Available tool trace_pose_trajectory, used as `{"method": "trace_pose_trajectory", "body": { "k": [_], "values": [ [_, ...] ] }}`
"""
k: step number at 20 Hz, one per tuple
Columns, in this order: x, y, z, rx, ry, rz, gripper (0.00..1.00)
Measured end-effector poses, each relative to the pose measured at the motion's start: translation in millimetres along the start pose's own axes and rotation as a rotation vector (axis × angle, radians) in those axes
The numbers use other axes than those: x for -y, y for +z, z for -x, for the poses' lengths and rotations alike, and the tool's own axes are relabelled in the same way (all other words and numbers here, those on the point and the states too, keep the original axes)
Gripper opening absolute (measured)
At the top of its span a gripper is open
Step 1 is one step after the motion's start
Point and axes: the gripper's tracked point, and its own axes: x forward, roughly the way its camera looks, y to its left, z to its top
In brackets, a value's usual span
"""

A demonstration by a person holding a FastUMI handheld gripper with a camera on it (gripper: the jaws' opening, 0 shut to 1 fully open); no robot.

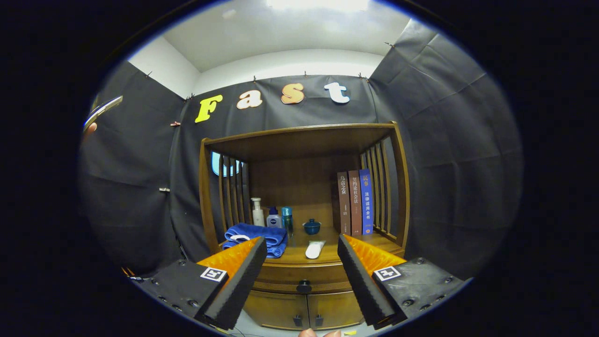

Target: Pull open the drawer, take out the items inside it, and place them on the countertop above the cabinet.

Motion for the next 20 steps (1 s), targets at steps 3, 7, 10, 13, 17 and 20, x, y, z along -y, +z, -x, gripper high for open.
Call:
{"method": "trace_pose_trajectory", "body": {
  "k": [3, 7, 10, 13, 17, 20],
  "values": [
    [0.1, 4.3, 2.4, 0.006, 0.0, -0.002, 0.98],
    [0.8, 7.1, 3.1, 0.009, -0.004, 0.023, 0.98],
    [-1.3, 9.5, 4.1, 0.009, -0.004, 0.03, 0.98],
    [-2.7, 9.2, 4.6, 0.007, -0.001, 0.024, 0.98],
    [-3.2, 12.1, 6.2, 0.013, 0.0, 0.031, 0.98],
    [-4.1, 9.1, 6.3, 0.008, 0.002, 0.033, 0.98]
  ]
}}
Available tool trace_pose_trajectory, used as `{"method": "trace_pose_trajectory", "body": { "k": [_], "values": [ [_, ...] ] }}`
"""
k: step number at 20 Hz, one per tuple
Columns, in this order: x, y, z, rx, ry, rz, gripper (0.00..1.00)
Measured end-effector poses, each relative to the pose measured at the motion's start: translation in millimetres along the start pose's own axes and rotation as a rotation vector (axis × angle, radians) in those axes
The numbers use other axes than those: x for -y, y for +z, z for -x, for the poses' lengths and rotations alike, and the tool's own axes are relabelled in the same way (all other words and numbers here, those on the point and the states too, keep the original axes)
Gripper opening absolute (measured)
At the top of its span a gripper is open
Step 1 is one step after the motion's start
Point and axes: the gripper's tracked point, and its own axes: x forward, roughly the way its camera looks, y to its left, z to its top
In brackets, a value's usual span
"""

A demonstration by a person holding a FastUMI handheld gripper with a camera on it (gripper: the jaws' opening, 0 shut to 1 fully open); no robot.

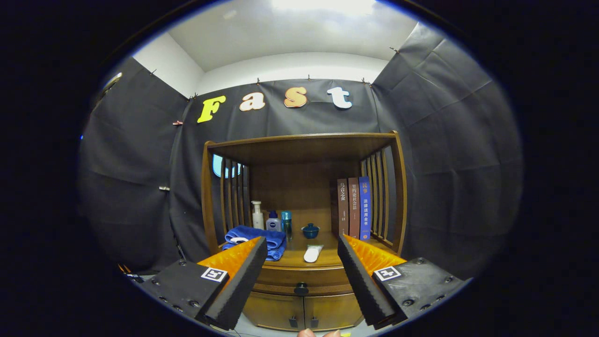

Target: Pull open the drawer, take out the items inside it, and place them on the countertop above the cabinet.

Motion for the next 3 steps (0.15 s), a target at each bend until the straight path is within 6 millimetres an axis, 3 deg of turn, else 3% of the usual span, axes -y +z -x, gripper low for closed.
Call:
{"method": "trace_pose_trajectory", "body": {
  "k": [3],
  "values": [
    [-1.4, -2.0, -0.5, -0.007, 0.003, -0.006, 0.98]
  ]
}}
